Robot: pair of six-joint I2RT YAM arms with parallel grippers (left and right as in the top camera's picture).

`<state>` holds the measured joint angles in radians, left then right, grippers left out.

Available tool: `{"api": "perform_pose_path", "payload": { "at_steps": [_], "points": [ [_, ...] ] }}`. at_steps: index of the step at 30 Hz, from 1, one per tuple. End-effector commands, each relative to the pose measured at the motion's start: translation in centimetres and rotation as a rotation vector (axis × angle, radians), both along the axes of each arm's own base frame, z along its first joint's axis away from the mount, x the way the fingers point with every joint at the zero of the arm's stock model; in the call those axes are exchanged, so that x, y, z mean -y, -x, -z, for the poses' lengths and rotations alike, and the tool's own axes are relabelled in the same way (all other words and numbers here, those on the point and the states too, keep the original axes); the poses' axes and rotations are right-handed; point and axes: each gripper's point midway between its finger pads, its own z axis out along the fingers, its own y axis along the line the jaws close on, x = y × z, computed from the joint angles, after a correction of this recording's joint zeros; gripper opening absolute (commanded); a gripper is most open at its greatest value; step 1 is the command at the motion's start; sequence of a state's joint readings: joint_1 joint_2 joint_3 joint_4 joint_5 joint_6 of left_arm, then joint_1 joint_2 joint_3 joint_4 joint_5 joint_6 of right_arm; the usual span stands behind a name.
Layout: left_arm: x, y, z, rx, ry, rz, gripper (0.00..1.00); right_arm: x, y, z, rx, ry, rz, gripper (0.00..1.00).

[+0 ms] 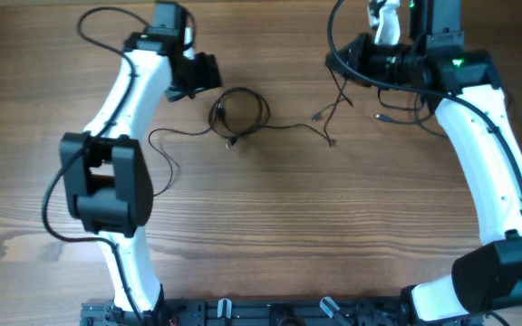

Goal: Untangle cables

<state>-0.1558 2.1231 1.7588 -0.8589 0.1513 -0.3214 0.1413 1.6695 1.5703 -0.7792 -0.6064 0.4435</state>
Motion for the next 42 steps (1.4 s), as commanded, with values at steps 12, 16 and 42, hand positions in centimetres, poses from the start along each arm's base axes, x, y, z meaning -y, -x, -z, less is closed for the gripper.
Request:
{"api": "perform_pose_path", "payload": {
  "at_steps": [12,16,42],
  "points": [
    [0.9,1.3,5.3,-0.107,-0.09,0.02,0.75,5.0,0.7,6.4,-0.147,0.322,0.154,0.04],
    [-0.6,1.8,7.0,-0.133,-0.162,-0.048,0.72,5.0,0.7,6.4,-0.148,0.322,0.154,0.05],
    [-16.8,8.6,12.5,-0.464,-0.436,-0.491,0.77,5.5,0.9,6.8,-0.158,0.356,0.166,0.04]
  ]
}}
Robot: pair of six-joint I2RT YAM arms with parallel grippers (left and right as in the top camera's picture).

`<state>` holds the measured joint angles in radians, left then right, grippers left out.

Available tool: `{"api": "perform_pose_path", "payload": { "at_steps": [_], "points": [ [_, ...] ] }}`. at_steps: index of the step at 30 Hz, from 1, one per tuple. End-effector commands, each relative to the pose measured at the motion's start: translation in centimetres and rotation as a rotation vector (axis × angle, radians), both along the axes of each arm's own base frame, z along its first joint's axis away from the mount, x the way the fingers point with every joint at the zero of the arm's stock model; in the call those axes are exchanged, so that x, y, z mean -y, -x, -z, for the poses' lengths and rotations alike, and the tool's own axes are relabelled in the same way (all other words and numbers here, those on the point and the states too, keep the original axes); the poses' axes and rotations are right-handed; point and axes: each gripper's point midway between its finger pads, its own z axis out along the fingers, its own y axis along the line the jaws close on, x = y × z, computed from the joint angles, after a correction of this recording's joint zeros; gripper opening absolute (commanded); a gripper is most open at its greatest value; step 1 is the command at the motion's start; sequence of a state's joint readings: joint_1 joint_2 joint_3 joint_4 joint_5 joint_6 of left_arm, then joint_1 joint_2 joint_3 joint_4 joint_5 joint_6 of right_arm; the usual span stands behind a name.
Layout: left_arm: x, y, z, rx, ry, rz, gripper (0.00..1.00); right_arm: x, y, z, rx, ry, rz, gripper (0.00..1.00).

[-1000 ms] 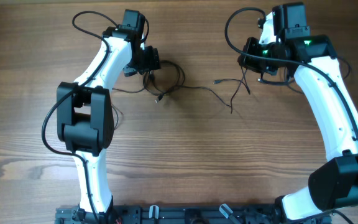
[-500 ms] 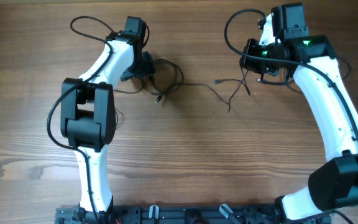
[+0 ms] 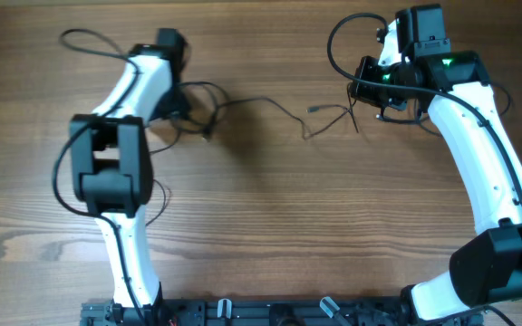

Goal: Untangle cables

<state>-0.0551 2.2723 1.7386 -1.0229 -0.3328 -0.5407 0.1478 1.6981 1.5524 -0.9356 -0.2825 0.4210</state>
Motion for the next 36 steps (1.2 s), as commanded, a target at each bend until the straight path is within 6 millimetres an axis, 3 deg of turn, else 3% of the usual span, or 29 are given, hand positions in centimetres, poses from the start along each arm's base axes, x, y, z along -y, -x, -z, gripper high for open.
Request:
{"api": "perform_pose_path", "payload": {
  "at_steps": [1,5,10,16,21,22,23,25,27,29,33,36],
  "points": [
    [-3.9,4.4,5.4,-0.169,0.076,-0.163,0.77,0.9,-0.1,1.1,-0.01,0.068,0.016,0.05],
    [-6.2,5.2,5.6,-0.171,0.154,-0.256,0.77,2.4,-0.3,1.4,-0.006,0.15,0.059,0.04],
    [-8.4,6.2,5.8,-0.172,0.195,-0.333,0.77,7.3,0.0,1.8,-0.029,0.353,0.286,0.04],
    [-8.7,7.1,6.5,-0.184,0.212,-0.354,0.78,9.6,-0.7,1.1,0.013,0.423,0.45,0.04],
    [-8.3,7.4,7.2,-0.186,0.211,-0.346,0.79,11.1,-3.2,-1.0,0.156,0.441,0.581,0.04],
    [-8.2,7.5,7.3,-0.188,0.211,-0.345,0.79,10.9,-4.1,-1.6,0.2,0.436,0.56,0.04],
    [-8.1,7.6,7.4,-0.19,0.211,-0.344,0.79,8.9,-5.9,-3.0,0.27,0.388,0.42,0.04],
    [-8.0,7.6,7.5,-0.192,0.216,-0.34,0.78,6.0,-7.0,-4.6,0.331,0.307,0.241,0.05],
    [-7.1,7.2,7.6,-0.19,0.28,-0.289,0.77,3.3,-7.5,-6.5,0.384,0.211,0.105,0.05],
    [-5.8,6.6,7.7,-0.177,0.361,-0.233,0.77,2.3,-7.5,-7.2,0.392,0.16,0.074,0.05],
    [-5.1,5.4,6.2,-0.14,0.419,-0.195,0.75,2.4,-6.0,-5.0,0.287,0.164,0.069,0.06],
    [-5.4,3.9,3.1,-0.062,0.407,-0.175,0.72,2.5,-4.1,-1.9,0.15,0.197,0.024,0.1]
  ]
}}
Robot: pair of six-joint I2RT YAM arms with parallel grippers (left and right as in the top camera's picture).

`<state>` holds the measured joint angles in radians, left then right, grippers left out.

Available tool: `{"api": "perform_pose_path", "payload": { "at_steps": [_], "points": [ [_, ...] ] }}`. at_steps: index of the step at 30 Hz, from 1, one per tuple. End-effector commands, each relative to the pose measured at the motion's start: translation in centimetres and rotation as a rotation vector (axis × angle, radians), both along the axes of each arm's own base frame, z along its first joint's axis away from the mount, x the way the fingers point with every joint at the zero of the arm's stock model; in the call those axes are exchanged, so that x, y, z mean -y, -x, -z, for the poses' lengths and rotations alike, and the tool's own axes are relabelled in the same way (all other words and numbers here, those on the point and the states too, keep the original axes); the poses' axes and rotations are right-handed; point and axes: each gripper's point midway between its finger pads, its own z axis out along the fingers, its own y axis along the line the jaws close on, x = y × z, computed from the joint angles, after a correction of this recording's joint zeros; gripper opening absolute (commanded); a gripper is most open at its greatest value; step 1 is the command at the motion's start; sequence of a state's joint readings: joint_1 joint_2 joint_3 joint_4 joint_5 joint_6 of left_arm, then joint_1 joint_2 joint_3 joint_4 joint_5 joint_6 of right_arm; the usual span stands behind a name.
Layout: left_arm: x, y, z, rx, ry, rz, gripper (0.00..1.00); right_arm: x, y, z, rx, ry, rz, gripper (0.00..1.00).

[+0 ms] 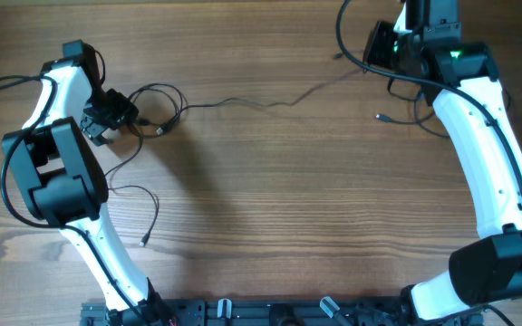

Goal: Untangle cables

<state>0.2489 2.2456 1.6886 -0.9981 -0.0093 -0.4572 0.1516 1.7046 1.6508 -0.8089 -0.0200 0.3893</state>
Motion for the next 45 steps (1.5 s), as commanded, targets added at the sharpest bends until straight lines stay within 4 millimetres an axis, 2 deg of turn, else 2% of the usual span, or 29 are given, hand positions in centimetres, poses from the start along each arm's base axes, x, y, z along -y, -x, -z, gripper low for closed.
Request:
{"api": "perform_pose_path", "payload": {
  "at_steps": [1,3,4,6,8,10,13,15,16,22,24,27,28,29,34,37,39,41,45],
  "points": [
    [2.0,1.2,1.1,-0.038,0.086,0.052,0.72,-1.0,1.5,3.8,-0.156,0.009,-0.085,0.1],
    [1.9,0.1,-1.8,0.044,0.068,0.056,0.71,-1.1,2.8,6.1,-0.261,0.022,-0.091,0.1],
    [2.0,-0.5,-3.9,0.102,0.067,0.06,0.71,-1.3,3.5,7.5,-0.317,0.034,-0.113,0.1],
    [2.6,-1.5,-6.9,0.196,0.089,0.071,0.68,-2.2,4.2,9.2,-0.374,0.038,-0.189,0.1],
    [3.8,-2.5,-10.3,0.308,0.143,0.108,0.61,-4.0,4.9,10.9,-0.418,0.003,-0.295,0.1],
    [4.9,-3.2,-13.1,0.403,0.187,0.151,0.59,-6.5,5.5,12.1,-0.441,-0.063,-0.43,0.11],
    [5.5,-3.5,-15.7,0.482,0.203,0.17,0.63,-9.2,5.8,13.1,-0.442,-0.127,-0.557,0.17],
    [5.5,-3.6,-16.2,0.494,0.199,0.172,0.7,-10.6,5.9,13.6,-0.44,-0.121,-0.585,0.24],
    [5.5,-3.5,-16.1,0.492,0.199,0.171,0.73,-11.3,6.1,13.6,-0.438,-0.114,-0.609,0.31],
    [4.8,-3.4,-15.3,0.464,0.168,0.16,0.86,-15.4,6.7,13.0,-0.362,0.01,-0.734,0.42],
    [4.2,-3.2,-15.0,0.445,0.131,0.147,0.99,-16.8,6.1,13.1,-0.308,0.078,-0.751,0.43],
    [2.6,-2.5,-14.6,0.41,0.071,0.114,1.0,-19.6,4.1,12.3,-0.15,0.151,-0.766,0.48],
    [2.1,-2.2,-14.5,0.399,0.065,0.102,1.0,-20.7,3.3,11.8,-0.088,0.166,-0.767,0.56],
    [1.8,-2.0,-14.4,0.393,0.064,0.095,1.0,-21.3,2.8,11.3,-0.046,0.172,-0.765,0.59],
    [0.6,-0.4,-13.9,0.338,0.066,0.06,1.0,-25.4,0.2,7.6,0.19,0.113,-0.758,0.6],
    [0.4,-0.4,-14.0,0.34,0.066,0.055,1.0,-26.1,-0.8,6.6,0.26,0.105,-0.759,0.61],
    [0.4,-0.4,-14.0,0.34,0.066,0.055,1.0,-26.4,-1.3,6.7,0.28,0.101,-0.757,0.64],
    [0.4,-0.4,-14.0,0.34,0.066,0.055,1.0,-26.7,-1.6,7.6,0.275,0.102,-0.764,0.68],
    [0.4,-0.4,-14.0,0.34,0.066,0.055,1.0,-27.4,-1.3,11.2,0.226,0.113,-0.831,0.72]
  ]
}}
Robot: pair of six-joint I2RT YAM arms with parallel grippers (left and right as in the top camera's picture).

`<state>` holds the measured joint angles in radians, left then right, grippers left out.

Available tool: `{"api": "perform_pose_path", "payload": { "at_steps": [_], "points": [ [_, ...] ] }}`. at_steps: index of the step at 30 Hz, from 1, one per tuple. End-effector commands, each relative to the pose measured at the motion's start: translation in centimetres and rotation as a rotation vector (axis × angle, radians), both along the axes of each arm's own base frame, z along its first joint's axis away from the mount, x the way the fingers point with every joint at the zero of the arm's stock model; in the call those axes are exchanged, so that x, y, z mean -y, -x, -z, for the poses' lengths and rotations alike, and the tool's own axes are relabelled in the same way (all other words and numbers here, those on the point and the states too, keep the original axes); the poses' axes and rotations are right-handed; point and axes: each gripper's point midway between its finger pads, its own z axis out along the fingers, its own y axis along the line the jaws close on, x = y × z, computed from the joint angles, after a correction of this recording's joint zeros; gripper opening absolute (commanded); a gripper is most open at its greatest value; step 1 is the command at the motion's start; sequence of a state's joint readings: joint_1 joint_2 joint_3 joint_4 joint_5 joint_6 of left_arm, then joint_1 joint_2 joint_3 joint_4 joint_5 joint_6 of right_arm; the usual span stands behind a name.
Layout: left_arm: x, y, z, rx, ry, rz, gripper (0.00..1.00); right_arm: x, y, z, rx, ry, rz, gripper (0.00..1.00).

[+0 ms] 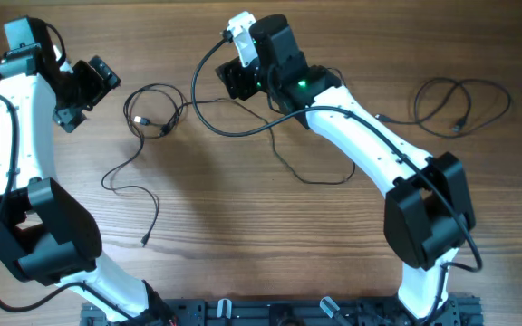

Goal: Untangle cables

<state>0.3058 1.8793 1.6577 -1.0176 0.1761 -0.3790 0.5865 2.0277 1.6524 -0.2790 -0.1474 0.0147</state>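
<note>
One thin black cable lies at the left: a loose loop (157,109) with a tail running down to a plug end (143,241). A strand (234,132) leads right from the loop and passes under my right arm. A second black cable (451,95) lies loosely coiled at the far right, apart from the first. My left gripper (84,92) is at the far left, open and a little left of the loop, holding nothing. My right gripper (227,81) has reached across to just right of the loop, above the strand; its jaws are not clear.
The wooden table (261,244) carries only the cables. The right arm (370,145) stretches diagonally across the middle, with its own thick cable (211,50) arching above the wrist. The arm bases and a rail (270,312) run along the near edge.
The left gripper has let go of the loop and sits further up and left. The right arm has moved from the far right corner to the middle. A separate cable now lies at the far right.
First a small coil lay in the middle with both grippers at the far side. Then the left gripper held the coil further left, and later at the far left, a strand stretched towards the right gripper. Now two cables lie apart.
</note>
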Motion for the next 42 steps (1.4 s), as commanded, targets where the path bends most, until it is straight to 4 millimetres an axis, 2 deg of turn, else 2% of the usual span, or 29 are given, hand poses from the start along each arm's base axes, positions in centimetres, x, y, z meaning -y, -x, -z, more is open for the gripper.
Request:
{"api": "perform_pose_path", "payload": {
  "at_steps": [1,7,10,13,15,18,19,21,23,24,26,28,30,36,37,41,42],
  "points": [
    [-0.2,0.2,0.5,-0.015,-0.01,0.001,1.0,-0.5,-0.1,5.6,-0.069,0.064,-0.042,0.72],
    [-0.2,0.2,0.5,-0.015,-0.01,0.001,1.0,-0.8,-0.4,11.5,-0.132,0.098,-0.046,0.74],
    [-0.2,0.2,0.5,-0.015,-0.01,0.001,1.0,-1.3,0.3,14.6,-0.19,0.097,-0.077,0.73],
    [-0.2,0.2,0.5,-0.015,-0.01,0.001,1.0,-1.4,0.8,16.5,-0.244,0.083,-0.073,0.72],
    [-0.2,0.2,0.5,-0.015,-0.01,0.001,1.0,-1.5,0.6,16.6,-0.246,0.07,-0.06,0.71],
    [-0.2,0.2,0.5,-0.015,-0.01,0.001,1.0,-1.7,0.4,16.4,-0.233,0.064,-0.061,0.56],
    [-0.2,0.2,0.5,-0.015,-0.01,0.001,1.0,-1.7,0.4,16.3,-0.232,0.063,-0.061,0.39],
    [-0.2,0.2,0.5,-0.015,-0.01,0.0,1.0,-1.6,0.4,16.4,-0.238,0.064,-0.058,0.22],
    [-0.2,0.2,0.5,-0.015,-0.01,0.001,1.0,-1.6,0.4,16.4,-0.274,0.032,-0.015,0.1],
    [-0.2,0.2,0.5,-0.015,-0.01,0.0,1.0,-1.6,0.5,16.4,-0.302,0.013,0.018,0.04],
    [-0.2,0.2,0.5,-0.015,-0.01,0.001,1.0,-1.5,0.5,16.5,-0.311,0.012,0.025,0.04],
    [-0.2,0.2,0.5,-0.015,-0.01,0.0,1.0,-0.9,0.2,15.3,-0.265,0.052,0.014,0.04],
    [-0.2,0.2,0.5,-0.015,-0.01,0.0,1.0,-0.2,-0.5,13.1,-0.214,0.078,0.042,0.04],
    [-0.2,0.2,0.5,-0.015,-0.01,0.001,1.0,0.5,-1.0,2.3,0.013,0.082,0.008,0.04],
    [-0.2,0.2,0.5,-0.015,-0.01,0.0,1.0,0.9,-0.9,-0.2,0.061,0.079,0.014,0.04],
    [-0.2,0.2,0.5,-0.015,-0.01,0.001,1.0,2.4,-0.5,-5.8,0.19,0.105,0.027,0.04],
    [-0.2,0.2,0.5,-0.015,-0.01,0.001,1.0,2.4,-0.2,-6.6,0.218,0.117,-0.004,0.04]
  ]
}}
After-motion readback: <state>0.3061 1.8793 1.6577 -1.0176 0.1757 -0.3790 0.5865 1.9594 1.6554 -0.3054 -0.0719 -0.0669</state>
